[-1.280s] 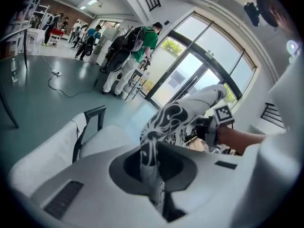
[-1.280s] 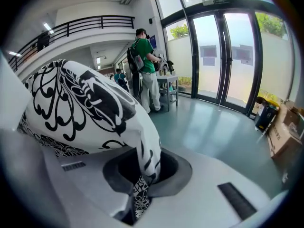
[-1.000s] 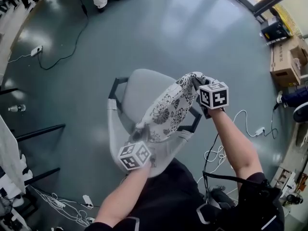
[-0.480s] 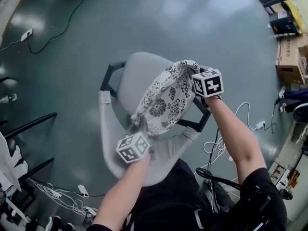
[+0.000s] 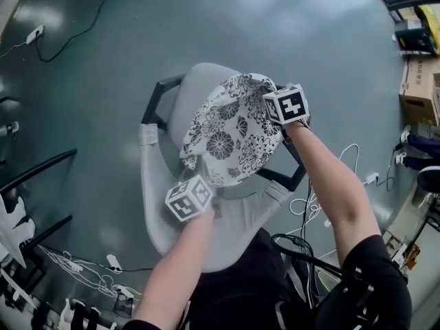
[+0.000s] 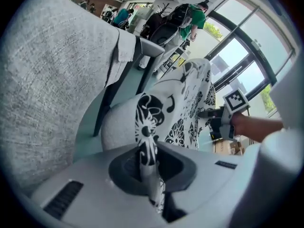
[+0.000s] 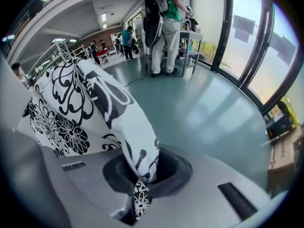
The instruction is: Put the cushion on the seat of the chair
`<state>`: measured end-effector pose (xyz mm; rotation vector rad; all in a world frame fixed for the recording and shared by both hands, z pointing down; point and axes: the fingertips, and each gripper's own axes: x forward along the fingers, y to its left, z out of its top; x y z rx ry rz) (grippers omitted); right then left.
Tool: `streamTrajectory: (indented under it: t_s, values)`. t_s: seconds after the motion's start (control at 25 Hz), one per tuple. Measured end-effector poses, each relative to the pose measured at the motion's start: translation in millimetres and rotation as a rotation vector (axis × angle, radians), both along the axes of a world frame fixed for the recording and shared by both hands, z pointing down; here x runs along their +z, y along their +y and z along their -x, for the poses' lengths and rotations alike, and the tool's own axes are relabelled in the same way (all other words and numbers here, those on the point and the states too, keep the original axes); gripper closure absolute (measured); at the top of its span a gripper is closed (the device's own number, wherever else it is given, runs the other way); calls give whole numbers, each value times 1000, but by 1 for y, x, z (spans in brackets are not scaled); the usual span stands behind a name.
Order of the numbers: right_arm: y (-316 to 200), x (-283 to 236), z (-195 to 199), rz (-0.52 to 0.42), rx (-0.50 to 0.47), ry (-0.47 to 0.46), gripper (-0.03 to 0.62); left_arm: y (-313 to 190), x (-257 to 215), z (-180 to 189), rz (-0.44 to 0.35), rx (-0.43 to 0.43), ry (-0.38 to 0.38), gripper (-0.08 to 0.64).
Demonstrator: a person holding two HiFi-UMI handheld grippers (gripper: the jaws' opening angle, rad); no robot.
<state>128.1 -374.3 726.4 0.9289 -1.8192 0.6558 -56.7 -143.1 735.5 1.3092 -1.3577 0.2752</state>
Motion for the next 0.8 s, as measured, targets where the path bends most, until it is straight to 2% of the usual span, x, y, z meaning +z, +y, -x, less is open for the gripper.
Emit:
streamTrajectory:
  t_s: [0.08,0.2,0.52,0.8]
  values:
    - [-3,10,3,22,17,14,569,-4,8,4,13,15,-17,540]
    - [-8,25,6,45,-8,46,569,-9,22,8,33,39,-41,540]
    - [-14,67,19,97,-48,71,569,-9,62,13,95,42,-25,540]
    - [-17,91,25,108,-79,105,569,-11,83,18,125,97,-72,540]
